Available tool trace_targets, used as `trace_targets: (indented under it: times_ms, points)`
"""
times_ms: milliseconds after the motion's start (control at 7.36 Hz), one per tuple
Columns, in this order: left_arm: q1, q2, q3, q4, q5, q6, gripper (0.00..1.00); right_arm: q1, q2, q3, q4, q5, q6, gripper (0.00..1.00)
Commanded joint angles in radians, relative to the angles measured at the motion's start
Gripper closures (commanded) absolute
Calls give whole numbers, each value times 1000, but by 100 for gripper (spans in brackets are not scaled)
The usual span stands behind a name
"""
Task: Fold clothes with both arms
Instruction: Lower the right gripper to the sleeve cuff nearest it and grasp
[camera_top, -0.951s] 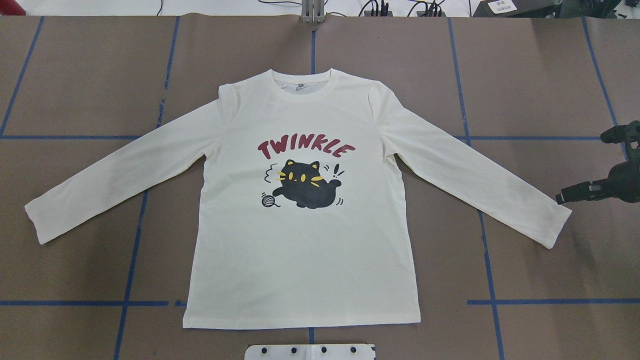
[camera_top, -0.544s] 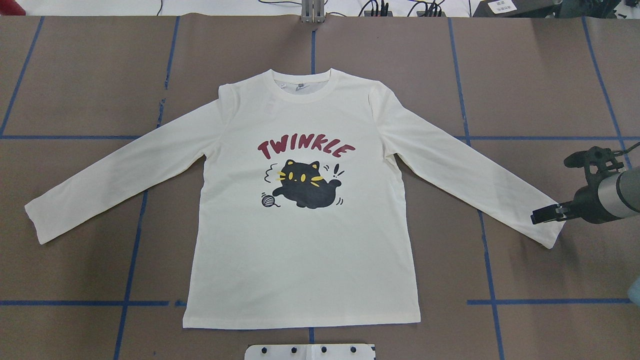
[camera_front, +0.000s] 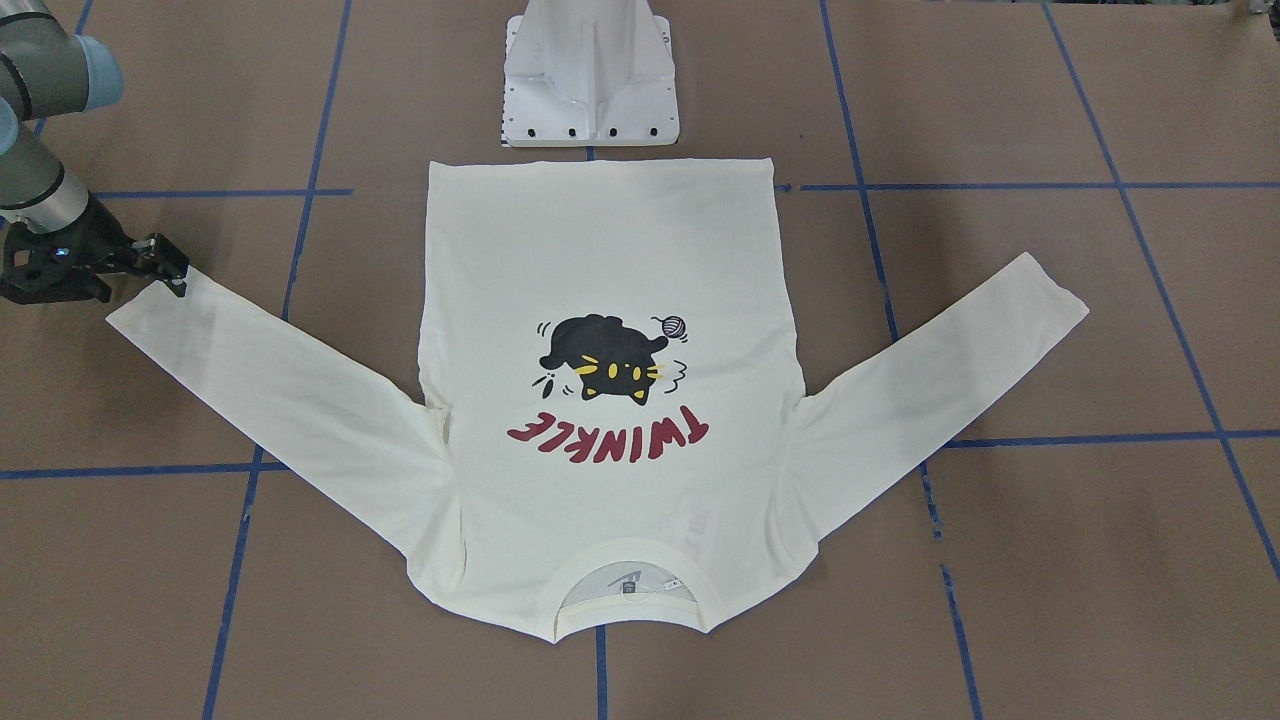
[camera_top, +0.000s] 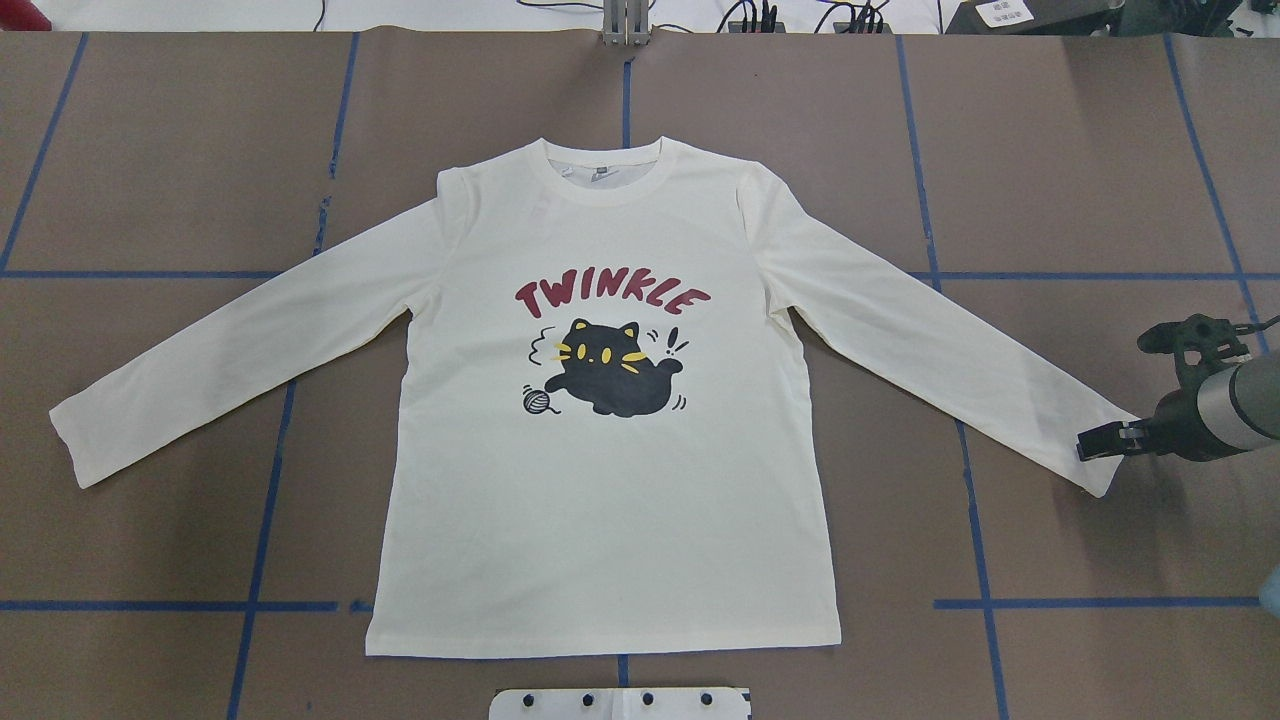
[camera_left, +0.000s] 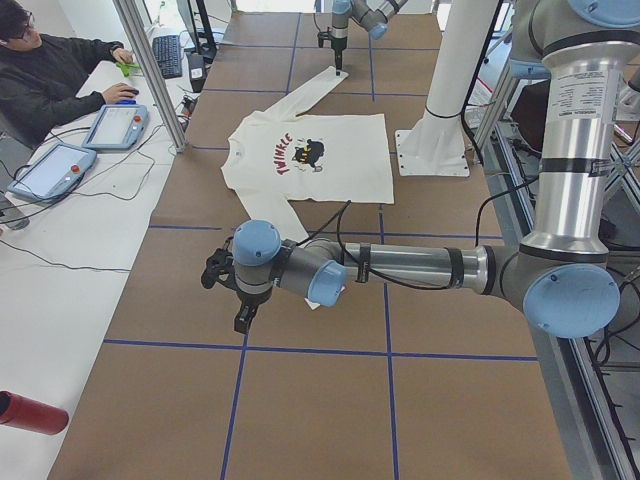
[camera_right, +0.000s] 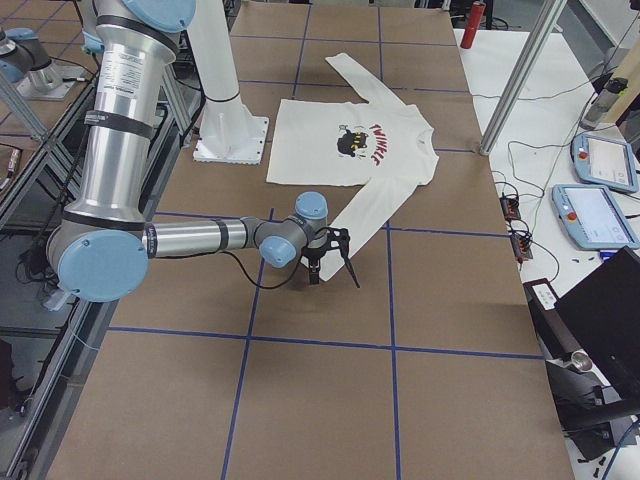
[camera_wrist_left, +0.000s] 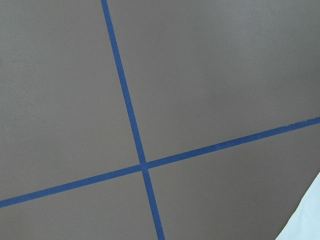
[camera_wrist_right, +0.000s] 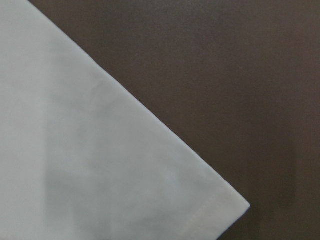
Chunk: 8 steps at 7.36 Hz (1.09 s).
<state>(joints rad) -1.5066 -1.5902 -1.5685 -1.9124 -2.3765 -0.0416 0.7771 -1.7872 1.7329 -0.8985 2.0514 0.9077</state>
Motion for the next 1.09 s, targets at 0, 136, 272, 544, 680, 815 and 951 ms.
trace_targets:
  times_ms: [0,136,272,544,680,815,951]
  points:
    - [0,1,1,0,-1,2,0,2,2,13,16,12,16,0]
    - [0,1,1,0,-1,0,0,5,-1,19,16,15,16,0]
    - [0,1,2,0,0,2,0,8,-3,19,16,18,16,0]
    - [-1,1,2,0,-1,2,0,8,-4,11,15,15,16,0]
    - [0,2,2,0,-1,0,0,8,-4,8,13,4,16,0]
    - [-1,4,2,0,-1,0,0,10,-6,8,13,4,16,1]
    - [0,4,4,0,-1,2,0,10,-6,11,7,6,17,30]
